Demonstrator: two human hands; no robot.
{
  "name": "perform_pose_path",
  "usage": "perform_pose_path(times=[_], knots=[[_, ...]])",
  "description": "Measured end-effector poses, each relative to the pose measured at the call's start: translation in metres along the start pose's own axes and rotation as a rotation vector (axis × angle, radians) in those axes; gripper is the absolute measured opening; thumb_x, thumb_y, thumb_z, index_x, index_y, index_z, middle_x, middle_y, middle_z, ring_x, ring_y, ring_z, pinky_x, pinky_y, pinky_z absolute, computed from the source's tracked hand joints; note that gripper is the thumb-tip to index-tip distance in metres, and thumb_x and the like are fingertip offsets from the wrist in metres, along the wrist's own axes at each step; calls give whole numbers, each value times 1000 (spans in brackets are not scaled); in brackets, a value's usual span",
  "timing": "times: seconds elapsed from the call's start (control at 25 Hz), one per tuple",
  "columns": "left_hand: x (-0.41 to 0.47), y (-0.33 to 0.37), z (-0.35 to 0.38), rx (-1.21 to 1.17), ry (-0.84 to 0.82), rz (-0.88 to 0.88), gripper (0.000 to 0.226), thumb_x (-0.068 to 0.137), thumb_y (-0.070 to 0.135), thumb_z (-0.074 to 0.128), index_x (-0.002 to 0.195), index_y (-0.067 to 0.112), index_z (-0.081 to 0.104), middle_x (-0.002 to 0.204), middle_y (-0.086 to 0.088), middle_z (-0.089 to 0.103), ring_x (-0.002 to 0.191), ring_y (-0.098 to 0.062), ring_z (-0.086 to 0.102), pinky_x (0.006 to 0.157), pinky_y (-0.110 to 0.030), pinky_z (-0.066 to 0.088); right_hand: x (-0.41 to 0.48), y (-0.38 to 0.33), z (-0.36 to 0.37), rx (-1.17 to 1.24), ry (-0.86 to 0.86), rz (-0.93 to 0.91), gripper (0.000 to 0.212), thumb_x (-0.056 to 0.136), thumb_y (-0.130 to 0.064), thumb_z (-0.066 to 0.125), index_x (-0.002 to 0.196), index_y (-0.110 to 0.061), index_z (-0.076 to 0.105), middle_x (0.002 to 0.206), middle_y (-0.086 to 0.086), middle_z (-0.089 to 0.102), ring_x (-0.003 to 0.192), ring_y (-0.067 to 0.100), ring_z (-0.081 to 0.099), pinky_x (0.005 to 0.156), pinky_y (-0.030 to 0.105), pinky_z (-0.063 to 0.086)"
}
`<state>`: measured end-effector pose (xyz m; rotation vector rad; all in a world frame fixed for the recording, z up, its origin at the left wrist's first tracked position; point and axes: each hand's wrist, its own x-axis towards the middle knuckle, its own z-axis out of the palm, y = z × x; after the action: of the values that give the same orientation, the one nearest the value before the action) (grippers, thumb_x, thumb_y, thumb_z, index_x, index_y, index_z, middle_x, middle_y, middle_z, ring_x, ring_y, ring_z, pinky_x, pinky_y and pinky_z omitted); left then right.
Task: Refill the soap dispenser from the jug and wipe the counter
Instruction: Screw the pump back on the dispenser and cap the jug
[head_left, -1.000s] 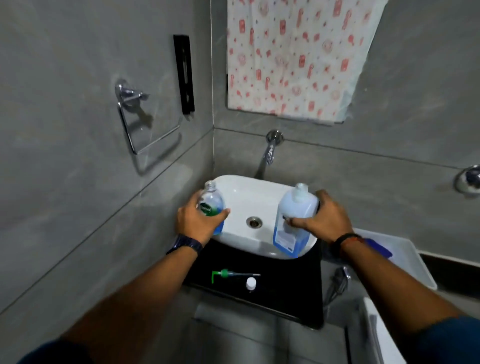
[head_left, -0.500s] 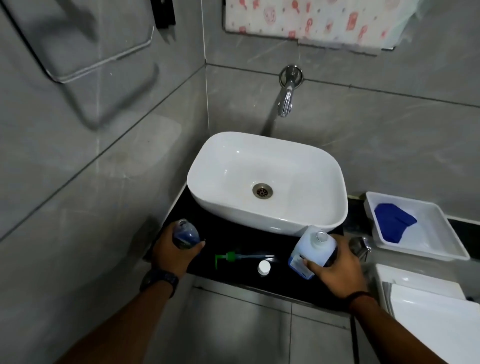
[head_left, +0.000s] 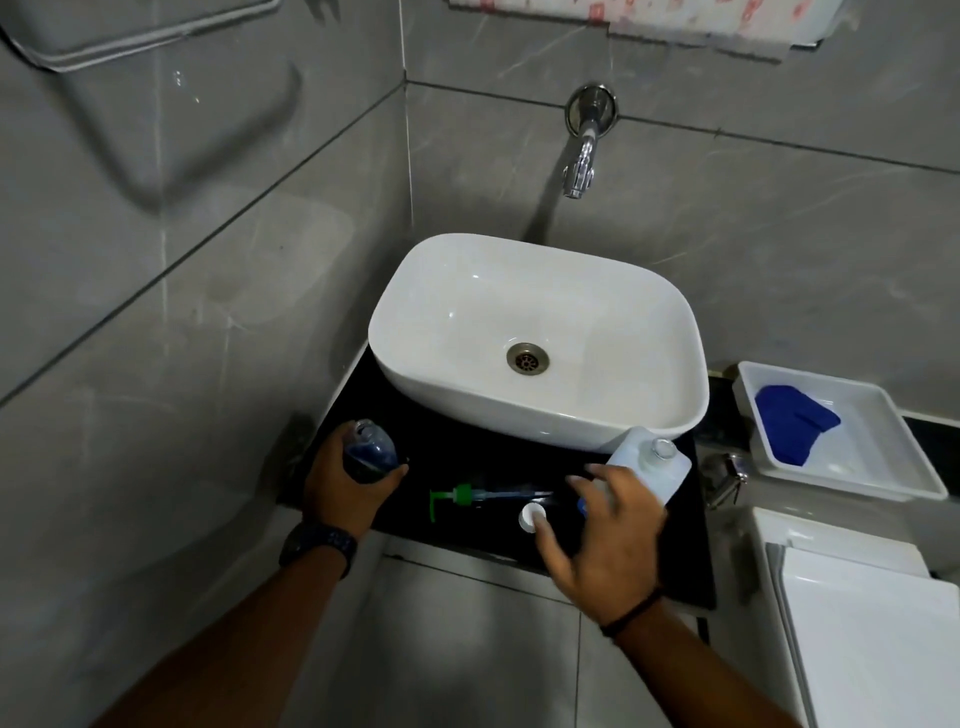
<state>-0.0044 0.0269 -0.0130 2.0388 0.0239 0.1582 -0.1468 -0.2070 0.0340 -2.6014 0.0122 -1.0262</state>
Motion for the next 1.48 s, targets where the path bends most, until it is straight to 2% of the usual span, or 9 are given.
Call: perform_pose_path(times=[0.08,0.16,0.28,0.4,0.6,0.72,0.84,1.2,1.48], knots=[[-1,-1,1,-5,9,4,77,51,22,90,119,15,54,120,-9,59,109,-25,54,90,-34,45,9,-15,31,34,-310,-58,37,81,-28,63,114,-14,55,107,8,56,92,29,56,75,40,47],[-2,-4,2,1,25,13,78,51,24,90,120,16,54,121,-9,59,110,-25,54,90,-35,45,14,-18,65,-7,-642,-55,46,85,-26,58,129,-18,49,117,9,55,98,31,54,79,42,47],[-1,-6,3,13,24,13,80,50,28,90,121,19,53,121,-6,60,109,-22,55,90,-33,46,20,-17,108,-191,-894,-46,50,88,-28,54,136,-21,40,126,10,50,109,31,46,86,42,43],[2,-8,2,8,17,4,81,49,30,90,121,21,53,119,-3,60,107,-18,55,88,-29,45,32,-22,124,-184,-776,6,38,91,-22,49,129,-18,49,120,11,55,106,32,48,84,40,43],[0,4,-3,0,16,25,79,48,23,91,118,17,56,117,-8,60,103,-21,57,79,-21,43,84,-72,86,527,0,125,26,80,-7,69,104,-7,62,94,10,68,87,19,62,79,22,47],[-3,31,2,14,10,70,82,48,25,91,120,14,54,118,-10,60,104,-22,58,79,-21,42,131,-100,50,845,185,191,18,82,-19,67,99,-24,62,91,-5,67,83,12,63,74,25,50],[-9,59,7,29,10,130,84,47,27,90,122,13,53,118,-10,59,103,-21,57,79,-22,41,156,-113,23,1052,162,225,27,83,-18,65,103,-36,61,94,-14,66,90,10,63,77,23,49],[-17,90,7,92,25,223,81,45,34,89,116,18,55,109,-5,62,95,-18,59,74,-19,42,168,-103,-3,1012,183,217,30,81,-22,67,111,-24,63,99,-5,67,91,13,64,78,24,50],[-8,109,6,153,-61,197,73,53,39,79,119,21,53,110,1,61,98,-14,59,79,-23,48,153,-86,12,786,-267,282,27,79,-13,72,105,-13,66,98,-2,69,88,9,64,80,26,52]])
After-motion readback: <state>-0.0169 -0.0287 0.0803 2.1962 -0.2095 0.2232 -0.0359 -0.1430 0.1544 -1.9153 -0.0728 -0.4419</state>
